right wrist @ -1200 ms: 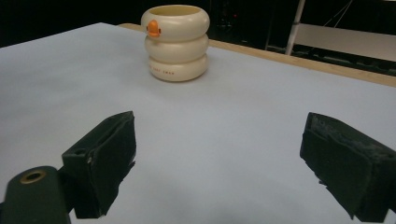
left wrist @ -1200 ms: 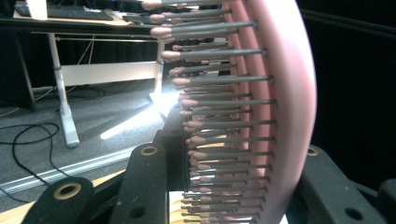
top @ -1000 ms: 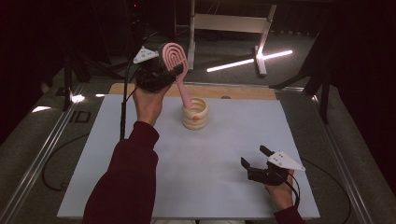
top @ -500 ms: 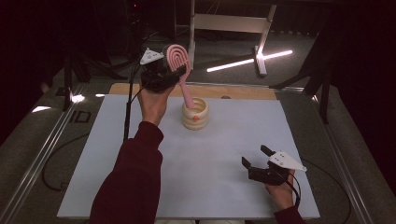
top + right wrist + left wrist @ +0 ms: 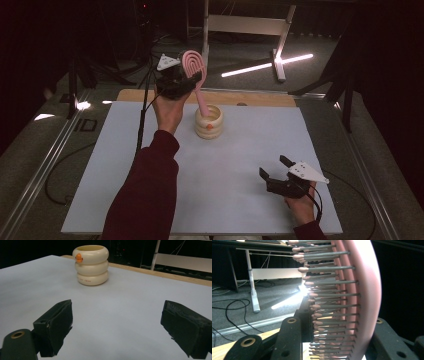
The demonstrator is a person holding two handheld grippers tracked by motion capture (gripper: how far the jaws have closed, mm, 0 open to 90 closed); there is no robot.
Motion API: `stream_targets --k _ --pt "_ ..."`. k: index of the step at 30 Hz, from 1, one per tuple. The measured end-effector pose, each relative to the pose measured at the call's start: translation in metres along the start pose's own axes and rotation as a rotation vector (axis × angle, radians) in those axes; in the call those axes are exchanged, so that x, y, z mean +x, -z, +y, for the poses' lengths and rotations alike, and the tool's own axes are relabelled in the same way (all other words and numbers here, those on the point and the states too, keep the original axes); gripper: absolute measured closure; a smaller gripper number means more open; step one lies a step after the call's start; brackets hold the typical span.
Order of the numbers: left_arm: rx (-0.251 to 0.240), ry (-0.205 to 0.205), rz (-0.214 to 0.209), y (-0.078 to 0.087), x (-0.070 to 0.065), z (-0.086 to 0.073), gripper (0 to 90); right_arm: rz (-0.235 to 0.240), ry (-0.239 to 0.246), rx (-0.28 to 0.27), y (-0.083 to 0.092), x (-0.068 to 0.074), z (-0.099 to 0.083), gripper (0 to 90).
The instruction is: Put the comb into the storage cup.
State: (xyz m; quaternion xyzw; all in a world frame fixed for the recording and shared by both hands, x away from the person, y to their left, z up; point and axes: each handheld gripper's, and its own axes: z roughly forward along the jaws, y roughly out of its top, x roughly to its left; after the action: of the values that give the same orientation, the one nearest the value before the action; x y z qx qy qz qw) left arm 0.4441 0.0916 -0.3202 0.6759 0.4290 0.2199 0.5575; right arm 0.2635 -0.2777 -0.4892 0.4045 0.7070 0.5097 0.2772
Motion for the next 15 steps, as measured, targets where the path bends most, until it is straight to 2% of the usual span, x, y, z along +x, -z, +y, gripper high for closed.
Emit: stream_targets --k 15 --pt "0.003 0.006 0.021 -0.014 0.001 -0.006 64.1 0.001 -0.009 -0.005 -0.001 -0.001 -0.001 10.6"
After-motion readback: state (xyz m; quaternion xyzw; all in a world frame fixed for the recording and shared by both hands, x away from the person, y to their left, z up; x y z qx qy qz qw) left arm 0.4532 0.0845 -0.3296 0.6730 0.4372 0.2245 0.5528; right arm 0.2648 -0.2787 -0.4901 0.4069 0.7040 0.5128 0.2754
